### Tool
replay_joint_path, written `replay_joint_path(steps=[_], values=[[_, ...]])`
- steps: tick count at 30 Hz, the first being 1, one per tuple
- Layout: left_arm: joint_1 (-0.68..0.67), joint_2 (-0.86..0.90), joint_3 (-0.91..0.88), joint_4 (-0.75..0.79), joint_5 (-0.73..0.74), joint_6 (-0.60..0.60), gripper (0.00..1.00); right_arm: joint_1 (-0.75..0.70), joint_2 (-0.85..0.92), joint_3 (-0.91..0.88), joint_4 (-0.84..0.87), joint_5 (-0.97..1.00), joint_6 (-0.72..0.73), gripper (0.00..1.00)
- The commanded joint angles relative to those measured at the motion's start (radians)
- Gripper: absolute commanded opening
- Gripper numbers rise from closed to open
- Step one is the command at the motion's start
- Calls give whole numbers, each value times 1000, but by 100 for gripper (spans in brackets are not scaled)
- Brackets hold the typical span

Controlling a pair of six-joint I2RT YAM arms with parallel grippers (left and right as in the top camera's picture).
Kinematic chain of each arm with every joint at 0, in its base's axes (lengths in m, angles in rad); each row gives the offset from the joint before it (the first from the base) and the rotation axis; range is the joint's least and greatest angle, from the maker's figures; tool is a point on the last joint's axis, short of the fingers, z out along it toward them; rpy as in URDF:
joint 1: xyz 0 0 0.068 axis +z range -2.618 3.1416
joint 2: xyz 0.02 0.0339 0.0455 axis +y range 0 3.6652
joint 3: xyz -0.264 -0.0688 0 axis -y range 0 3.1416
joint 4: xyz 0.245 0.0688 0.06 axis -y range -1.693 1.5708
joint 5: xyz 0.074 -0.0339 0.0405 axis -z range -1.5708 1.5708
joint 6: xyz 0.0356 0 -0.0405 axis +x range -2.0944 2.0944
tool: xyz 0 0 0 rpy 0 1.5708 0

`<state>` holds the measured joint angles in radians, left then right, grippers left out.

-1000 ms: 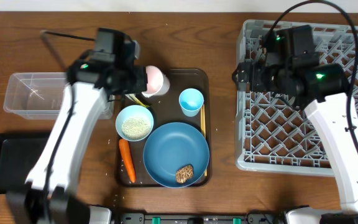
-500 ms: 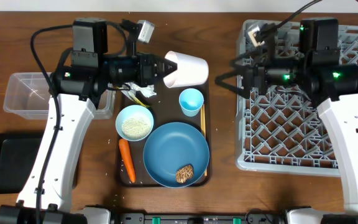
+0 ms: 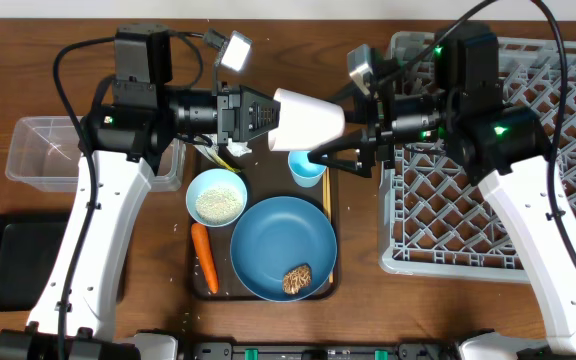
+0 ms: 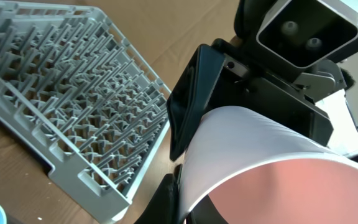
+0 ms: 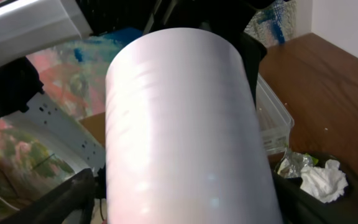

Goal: Sort waste into correct bins and load items into the dishwasher rack
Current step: 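Lift the pink cup and hand it to the right gripper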

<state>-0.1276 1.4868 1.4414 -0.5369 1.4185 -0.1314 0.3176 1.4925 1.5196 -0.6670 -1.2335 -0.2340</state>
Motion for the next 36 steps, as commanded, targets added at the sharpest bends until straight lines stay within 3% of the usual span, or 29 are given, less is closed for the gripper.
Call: replay_joint_path(steps=[1,4,5,6,8,11,15,24,30,36], values=[[4,2,5,5,40,-5,6,8,-20,18,2,-20,-13,69],[4,2,5,5,40,-5,6,-4,-22,18,0,-20,31,53],[4,2,5,5,39,-4,7,-7,-23,18,-1,-21,42,52],[4,2,5,5,36,-4,13,-11,-25,18,-4,-21,48,50],[5,2,5,5,32,-5,37,-19,-35,18,-10,-20,51,48],[5,2,5,4,-26,-4,47,-41,-62,18,-26,32,64,46],[19,2,5,0,-144,-5,59,-110,-131,18,-108,285,132,45],[75,2,5,-76,-274,-4,63,-448,-249,18,-441,987,419,47],[75,2,5,-106,-306,-4,63,-679,-213,18,-601,1233,576,48],[75,2,3,-142,-306,-4,63,-816,-113,17,-686,1350,646,48]])
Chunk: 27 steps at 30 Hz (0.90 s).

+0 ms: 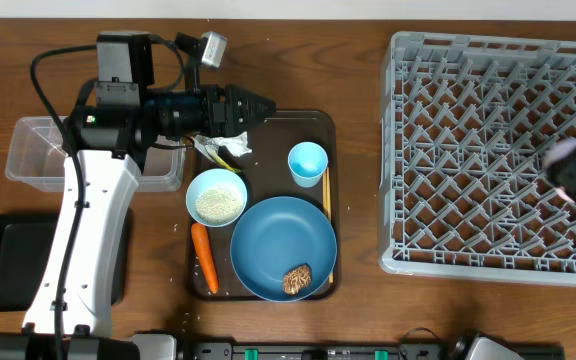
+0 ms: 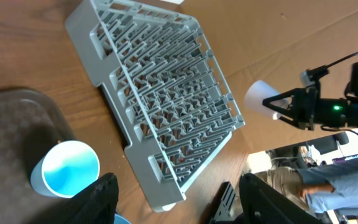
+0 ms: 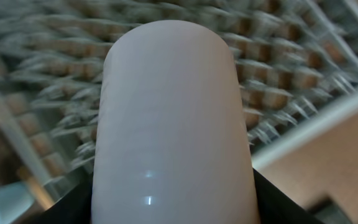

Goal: Sort waste into correct bins and load items into the dishwasher rack
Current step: 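Lift the pink cup and hand it to the right gripper, then carry the pink cup with the right gripper into the rack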

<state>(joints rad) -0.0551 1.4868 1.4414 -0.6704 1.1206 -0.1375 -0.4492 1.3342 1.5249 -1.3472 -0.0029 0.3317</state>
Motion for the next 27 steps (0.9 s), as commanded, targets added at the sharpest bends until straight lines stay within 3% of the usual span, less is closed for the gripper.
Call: replay_joint_path(steps=[1,16,23,25,27], values=[[3,2,3,-10,-10,2,63,-69,66,12,-2,118,84,48],[2,2,3,-74,-121,6,63,-138,380,12,134,-119,101,50],[2,2,3,-89,-121,6,63,-139,460,12,136,-135,102,50],[2,2,3,-93,-121,6,63,-139,476,12,125,-121,118,54],[2,2,3,-92,-121,6,63,-139,487,12,123,-105,128,68]])
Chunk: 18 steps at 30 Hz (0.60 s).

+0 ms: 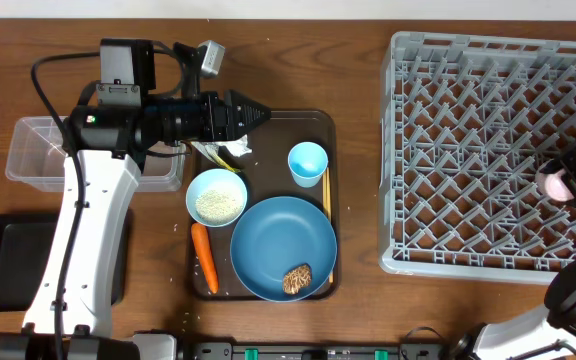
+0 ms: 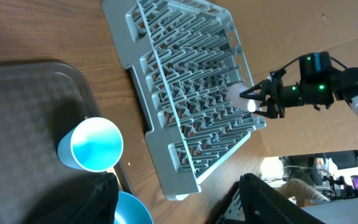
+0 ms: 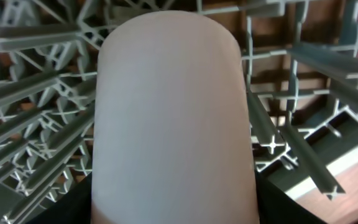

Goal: Sort waste into correct bins and load items into the dishwasher rack
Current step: 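Carry the pink cup with the right gripper into the rack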

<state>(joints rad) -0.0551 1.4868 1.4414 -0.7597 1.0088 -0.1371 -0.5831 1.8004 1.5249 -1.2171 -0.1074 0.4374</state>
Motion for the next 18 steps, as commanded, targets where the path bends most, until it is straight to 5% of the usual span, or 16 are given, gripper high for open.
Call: replay_joint_path(steps=[1,4,18], values=[[2,2,3,-3,-9,6,63,-5,24,12,-3,2,23,76],[-2,2,3,-9,-42,6,64,-5,20,14,15,-2,13,87],[-203,35,-19,-58,-629,43,68,58,-301,66,56,-428,-309,86]])
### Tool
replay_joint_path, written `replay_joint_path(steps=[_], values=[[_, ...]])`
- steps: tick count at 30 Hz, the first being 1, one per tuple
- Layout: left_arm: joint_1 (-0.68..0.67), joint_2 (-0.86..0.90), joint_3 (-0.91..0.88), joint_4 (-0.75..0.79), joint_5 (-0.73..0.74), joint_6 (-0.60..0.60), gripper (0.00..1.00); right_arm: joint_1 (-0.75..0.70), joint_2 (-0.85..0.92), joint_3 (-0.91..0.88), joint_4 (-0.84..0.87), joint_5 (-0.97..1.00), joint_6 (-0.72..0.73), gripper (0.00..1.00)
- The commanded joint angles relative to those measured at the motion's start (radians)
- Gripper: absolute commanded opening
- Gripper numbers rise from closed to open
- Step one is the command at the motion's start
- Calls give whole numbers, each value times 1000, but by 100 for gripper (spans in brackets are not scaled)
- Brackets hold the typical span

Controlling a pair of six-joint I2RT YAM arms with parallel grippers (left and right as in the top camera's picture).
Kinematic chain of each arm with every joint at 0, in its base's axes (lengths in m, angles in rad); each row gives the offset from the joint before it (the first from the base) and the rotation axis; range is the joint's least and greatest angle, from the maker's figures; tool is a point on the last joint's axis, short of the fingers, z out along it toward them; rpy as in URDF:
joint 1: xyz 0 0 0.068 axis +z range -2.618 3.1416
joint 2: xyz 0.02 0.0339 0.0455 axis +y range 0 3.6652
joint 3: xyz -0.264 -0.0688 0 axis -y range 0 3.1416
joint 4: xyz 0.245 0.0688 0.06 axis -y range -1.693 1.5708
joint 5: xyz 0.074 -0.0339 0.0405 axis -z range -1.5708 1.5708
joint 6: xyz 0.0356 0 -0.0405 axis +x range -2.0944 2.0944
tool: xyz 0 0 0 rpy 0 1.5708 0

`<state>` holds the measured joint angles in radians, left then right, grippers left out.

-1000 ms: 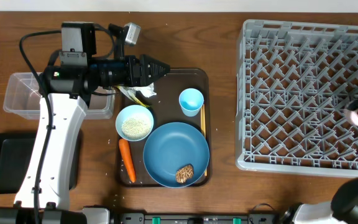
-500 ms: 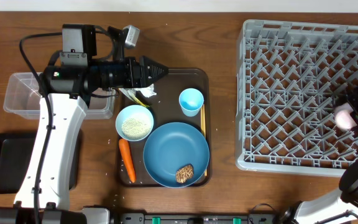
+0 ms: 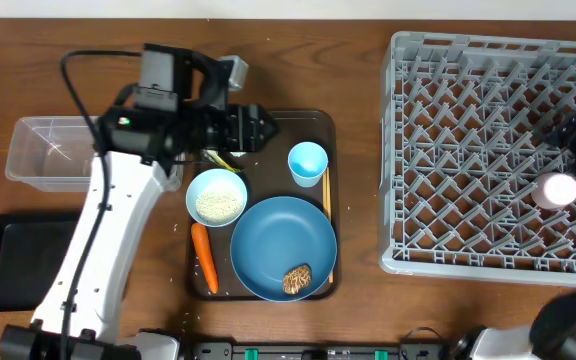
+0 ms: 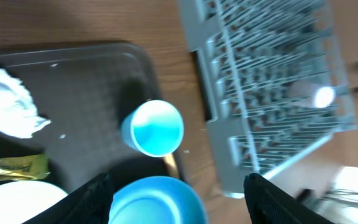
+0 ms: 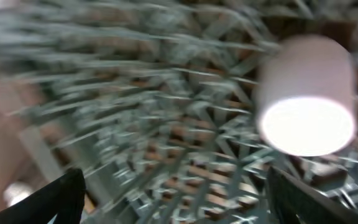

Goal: Sort waste into correct bins and load items into the dishwasher rack
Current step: 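Carry the pink cup with the right gripper into the rack, then grasp the light-blue cup with the left gripper and lift it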

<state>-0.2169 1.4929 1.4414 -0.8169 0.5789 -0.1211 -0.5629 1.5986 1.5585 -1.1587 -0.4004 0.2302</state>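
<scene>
A white cup [image 3: 556, 190] stands among the tines at the right side of the grey dishwasher rack [image 3: 468, 150]. In the right wrist view the cup [image 5: 306, 102] is free, ahead of my open right gripper [image 5: 179, 199], which sits at the rack's right edge [image 3: 571, 135]. My open, empty left gripper [image 3: 263, 128] hovers over the back of the brown tray [image 3: 298, 122]. Below the left gripper [image 4: 185, 202] are a small blue cup [image 4: 157, 127] and a blue plate [image 4: 157, 199].
On the tray are a white bowl of rice [image 3: 216, 198], a carrot [image 3: 204, 258], a brown food piece [image 3: 297, 279] on the plate, chopsticks [image 3: 326, 215] and crumpled wrappers [image 3: 230, 152]. A clear bin [image 3: 43, 150] and a black bin sit at the left.
My right gripper has let go of the white cup, which now stands in the rack, and the gripper is open a little behind it. My left gripper has shifted right over the tray.
The white cup was between both grippers above the tray. Then my right gripper had it out past the rack's right side, with my left open at the tray's back. Then the cup was low over the rack; now it stands there, released.
</scene>
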Motion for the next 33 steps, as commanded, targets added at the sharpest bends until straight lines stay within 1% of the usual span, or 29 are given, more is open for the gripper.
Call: replay_joint_path(steps=[1,3,6,7,8,9,10,15,21,22,24,25,27,28,31,33], values=[[-60,40,-24,-1,-231,36,68,57,-130,32,-5,-131,-113,86],[-92,73,-29,0,-266,52,68,98,-183,32,-14,-127,-112,86],[-131,149,-30,21,-275,58,67,170,-240,32,-19,-123,-101,87],[-143,181,-30,33,-286,58,64,193,-250,32,-18,-116,-88,88],[-150,208,-30,43,-295,57,59,211,-255,32,-18,-106,-79,88],[-155,238,-30,55,-301,57,56,227,-258,32,-20,-96,-71,88],[-155,265,-30,67,-301,56,54,242,-258,32,-24,-90,-70,88],[-158,354,-30,120,-300,37,54,289,-256,25,-49,-55,-70,88],[-177,442,-30,111,-299,34,53,296,-255,9,-48,-44,-66,88],[-180,452,-30,111,-299,34,51,296,-254,8,-48,-44,-66,88],[-185,465,-30,113,-299,34,43,296,-254,4,-48,-44,-66,88],[-186,468,-30,114,-300,34,36,296,-254,2,-48,-44,-66,88],[-185,467,-28,117,-300,34,15,296,-252,1,-48,-44,-66,88],[-182,464,-23,115,-300,34,6,296,-250,0,-47,-44,-66,88],[-166,436,11,68,-299,33,6,296,-250,-2,-44,-45,-68,90],[-151,402,40,27,-278,34,6,297,-250,-2,-41,-45,-99,93]])
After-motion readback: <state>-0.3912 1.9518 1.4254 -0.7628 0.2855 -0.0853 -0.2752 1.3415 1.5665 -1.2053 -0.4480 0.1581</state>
